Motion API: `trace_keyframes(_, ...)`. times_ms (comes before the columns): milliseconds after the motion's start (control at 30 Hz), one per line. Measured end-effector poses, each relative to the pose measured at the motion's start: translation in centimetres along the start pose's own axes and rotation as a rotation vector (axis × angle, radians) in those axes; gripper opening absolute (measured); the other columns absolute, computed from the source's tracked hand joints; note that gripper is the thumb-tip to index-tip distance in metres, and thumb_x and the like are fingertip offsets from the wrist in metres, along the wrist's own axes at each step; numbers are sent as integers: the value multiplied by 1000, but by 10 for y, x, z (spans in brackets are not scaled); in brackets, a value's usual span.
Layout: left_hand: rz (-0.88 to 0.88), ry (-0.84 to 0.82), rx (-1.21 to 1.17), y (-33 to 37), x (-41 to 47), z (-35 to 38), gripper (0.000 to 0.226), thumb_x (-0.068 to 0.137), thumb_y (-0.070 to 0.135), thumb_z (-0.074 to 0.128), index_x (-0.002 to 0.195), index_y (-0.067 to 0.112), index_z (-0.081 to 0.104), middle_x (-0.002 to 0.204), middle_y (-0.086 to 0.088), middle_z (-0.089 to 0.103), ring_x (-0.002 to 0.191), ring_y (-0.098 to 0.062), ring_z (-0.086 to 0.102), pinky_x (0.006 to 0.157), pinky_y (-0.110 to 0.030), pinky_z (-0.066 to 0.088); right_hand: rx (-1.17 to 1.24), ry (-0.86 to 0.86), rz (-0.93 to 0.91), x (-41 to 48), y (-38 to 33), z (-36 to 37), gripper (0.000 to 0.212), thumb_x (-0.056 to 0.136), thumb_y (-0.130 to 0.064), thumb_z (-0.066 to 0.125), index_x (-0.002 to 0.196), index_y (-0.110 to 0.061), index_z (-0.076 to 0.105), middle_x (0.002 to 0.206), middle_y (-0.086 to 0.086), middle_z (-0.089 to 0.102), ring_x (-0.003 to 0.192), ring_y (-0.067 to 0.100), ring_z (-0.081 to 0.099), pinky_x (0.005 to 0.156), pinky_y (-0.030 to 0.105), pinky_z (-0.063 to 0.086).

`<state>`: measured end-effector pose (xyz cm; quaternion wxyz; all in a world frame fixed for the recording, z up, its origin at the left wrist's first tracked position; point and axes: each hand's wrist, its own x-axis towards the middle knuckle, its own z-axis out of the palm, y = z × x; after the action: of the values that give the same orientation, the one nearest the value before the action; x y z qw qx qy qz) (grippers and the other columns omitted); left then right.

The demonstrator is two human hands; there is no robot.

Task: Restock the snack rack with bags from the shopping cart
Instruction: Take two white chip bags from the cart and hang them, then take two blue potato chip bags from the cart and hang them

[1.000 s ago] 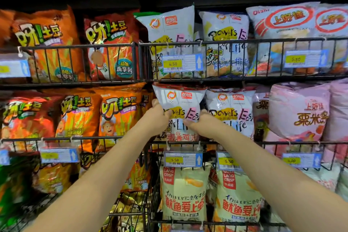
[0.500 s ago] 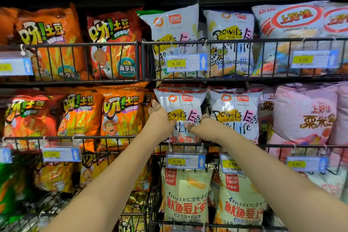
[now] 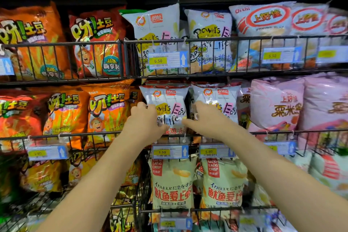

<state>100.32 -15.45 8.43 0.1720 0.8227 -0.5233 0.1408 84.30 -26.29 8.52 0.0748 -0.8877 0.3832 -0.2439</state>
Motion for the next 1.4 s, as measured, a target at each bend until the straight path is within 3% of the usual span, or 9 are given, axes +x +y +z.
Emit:
trace_keyframes(67, 81, 47, 37, 12, -12, 0, 72, 98, 57, 58, 151, 14, 36, 150, -14, 36, 140, -33, 34, 107, -44, 42, -1, 74, -76, -20, 13, -10, 55, 97, -48, 64, 132, -9, 49, 119, 11, 57, 104, 27, 57, 79, 36, 51)
trace_keyframes(133, 170, 89, 60, 28, -21, 3, 65, 99, 54, 57, 148, 17, 39, 149, -12, 37, 139, -33, 34, 106, -43, 42, -79, 154, -106, -43, 28, -18, 59, 95, -47, 65, 143, -18, 45, 134, 8, 53, 123, 29, 53, 96, 45, 50)
trace_keyframes(233, 319, 122, 62, 56, -34, 13, 62, 97, 49, 61, 147, 19, 41, 149, -10, 36, 138, -33, 34, 108, -40, 37, -181, 207, -44, -82, 52, -29, 67, 95, -47, 66, 153, -29, 36, 149, 1, 42, 137, 26, 45, 105, 44, 47)
trace_keyframes(467, 621, 37, -134, 145, -83, 53, 60, 98, 46, 61, 149, 22, 41, 157, -9, 30, 145, -33, 26, 114, -42, 27, -389, 248, 277, -203, 105, -44, 72, 90, -46, 71, 152, -22, 44, 144, 11, 47, 127, 34, 51, 98, 40, 47)
trace_keyframes(600, 754, -62, -149, 210, -117, 78, 62, 98, 46, 59, 152, 27, 36, 159, -7, 26, 147, -32, 23, 116, -41, 27, -508, 183, 487, -279, 130, -49, 75, 92, -51, 66, 156, -29, 34, 155, 9, 39, 136, 32, 47, 104, 42, 47)
trace_keyframes(800, 1007, -175, -261, 317, -188, 105, 63, 96, 52, 62, 148, 27, 39, 161, -8, 24, 149, -31, 21, 119, -45, 27, -608, 172, 757, -403, 170, -73, 74, 91, -51, 67, 154, -27, 39, 155, 8, 39, 137, 32, 45, 110, 43, 42)
trace_keyframes(967, 1213, -174, -268, 415, -260, 123, 66, 94, 53, 61, 150, 25, 40, 154, -10, 34, 142, -34, 32, 116, -46, 33, -565, 210, 965, -516, 210, -98, 76, 86, -50, 73, 152, -28, 44, 154, 9, 42, 135, 33, 49, 106, 42, 46)
trace_keyframes(1100, 1363, -197, -291, 505, -325, 125, 65, 96, 54, 60, 152, 28, 40, 160, -9, 28, 148, -33, 25, 121, -45, 23, -551, 243, 1093, -600, 248, -126, 75, 81, -48, 77, 148, -27, 49, 147, 8, 49, 128, 32, 54, 99, 39, 47)
trace_keyframes(1400, 1514, -274, -391, 696, -430, 122, 62, 97, 53, 61, 151, 28, 41, 160, -5, 29, 149, -28, 26, 120, -42, 27, -488, 364, 1229, -741, 353, -212, 75, 90, -53, 69, 154, -30, 38, 155, -2, 39, 139, 20, 43, 110, 36, 43)
